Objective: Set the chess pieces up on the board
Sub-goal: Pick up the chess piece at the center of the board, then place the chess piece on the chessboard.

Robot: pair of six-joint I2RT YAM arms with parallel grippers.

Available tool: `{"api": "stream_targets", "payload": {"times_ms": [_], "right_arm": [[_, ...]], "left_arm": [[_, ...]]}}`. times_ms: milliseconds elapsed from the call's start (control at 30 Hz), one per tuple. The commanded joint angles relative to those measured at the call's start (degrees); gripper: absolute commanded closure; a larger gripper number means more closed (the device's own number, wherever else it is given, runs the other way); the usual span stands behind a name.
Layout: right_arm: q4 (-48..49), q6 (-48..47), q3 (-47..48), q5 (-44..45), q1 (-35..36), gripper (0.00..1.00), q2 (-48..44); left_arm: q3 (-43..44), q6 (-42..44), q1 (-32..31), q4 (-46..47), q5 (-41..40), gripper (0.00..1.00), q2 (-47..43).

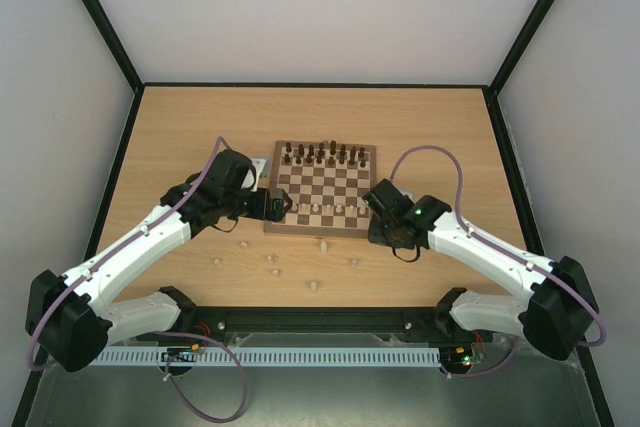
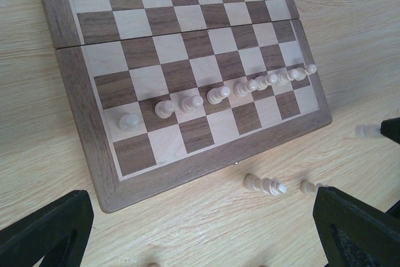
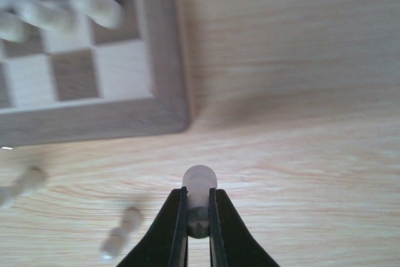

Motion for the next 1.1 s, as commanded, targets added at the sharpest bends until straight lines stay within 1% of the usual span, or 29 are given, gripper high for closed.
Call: {"api": "stream_targets", "payload": {"times_ms": [0,267,500,533,733,1067], "right_arm": [[-4.0,-4.6,6.6,-0.2,0.7,0.99,4.7],[-4.6,-12.1,15.7,-0.8,0.8,0.99,17.4],[-4.2,-14.8,20.2,-2.2,0.8,0.99,23.5],[-4.0,-16.2,20.6,-2.3,0.8,0.99,24.5],[-3.6,-17.7,22.9,-3.2,0.8,0.98,27.4],[-2.4,-18.6,23.5,-4.0,0.8,0.98,29.9]], "left_arm": [[-0.7,-0.8,0.4,-0.1,-1.5,0.01,-1.1],[-1.0,-1.6,0.5,0.1,-2.2,0.01,-0.9],[-0.8,-1.4,0.7,-0.2,-2.7,0.01,-0.4],[-0.8,-1.4,0.7,-0.3,-2.7,0.01,-0.3],[-0.8,-1.3,0.9,-0.4,-2.8,0.01,-0.1],[-1.2,-1.2,1.0,-0.2,-2.7,0.01,0.2]]}}
